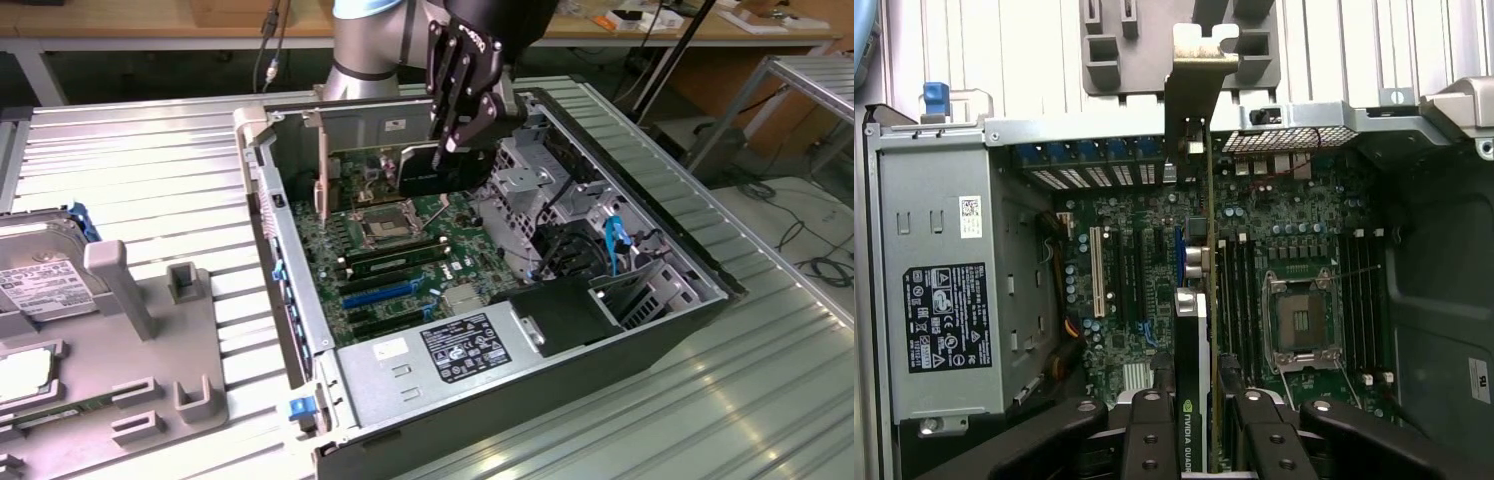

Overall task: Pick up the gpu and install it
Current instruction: 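Insert the gpu into the slot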

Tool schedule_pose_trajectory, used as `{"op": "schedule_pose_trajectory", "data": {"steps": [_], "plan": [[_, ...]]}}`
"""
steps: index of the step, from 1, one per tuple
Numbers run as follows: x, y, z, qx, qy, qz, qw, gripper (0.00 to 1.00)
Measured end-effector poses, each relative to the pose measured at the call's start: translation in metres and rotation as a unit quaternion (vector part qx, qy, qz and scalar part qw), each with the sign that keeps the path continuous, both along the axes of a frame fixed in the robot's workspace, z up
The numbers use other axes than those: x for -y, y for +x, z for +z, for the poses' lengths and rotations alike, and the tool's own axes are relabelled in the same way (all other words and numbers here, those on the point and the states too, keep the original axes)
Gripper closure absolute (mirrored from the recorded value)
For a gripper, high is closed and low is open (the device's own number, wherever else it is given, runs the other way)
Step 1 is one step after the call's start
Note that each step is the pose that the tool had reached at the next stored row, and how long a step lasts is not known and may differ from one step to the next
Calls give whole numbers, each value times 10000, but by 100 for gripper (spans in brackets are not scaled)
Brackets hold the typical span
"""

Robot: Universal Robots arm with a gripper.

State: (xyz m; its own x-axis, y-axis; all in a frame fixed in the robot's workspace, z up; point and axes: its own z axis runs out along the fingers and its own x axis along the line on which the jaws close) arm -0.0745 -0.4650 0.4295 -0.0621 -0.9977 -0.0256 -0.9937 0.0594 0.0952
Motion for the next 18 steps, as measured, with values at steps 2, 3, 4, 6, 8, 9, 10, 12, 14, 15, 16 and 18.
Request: {"op": "schedule_pose_trajectory", "data": {"steps": [2, 3, 4, 6, 8, 9, 10, 12, 14, 15, 16, 18], "plan": [[0, 0, 0, 0, 0, 0, 10000, 73], [0, 0, 0, 0, 0, 0, 10000, 73], [0, 0, 0, 0, 0, 0, 10000, 73], [0, 0, -12, 0, 1, 0, 10000, 73], [0, 0, -49, 0, 1, 0, 10000, 73], [0, 0, -76, 0, 0, 0, 10000, 73], [0, 0, -98, 0, 1, 0, 10000, 73], [-1, 0, -121, -1, -1, 0, 10000, 73], [0, 0, -127, 0, -1, 0, 10000, 73], [0, 0, -128, 0, -1, 0, 10000, 73], [0, 0, -128, 0, -1, 0, 10000, 73], [0, 0, -135, 0, -5, 0, 10000, 73]]}}
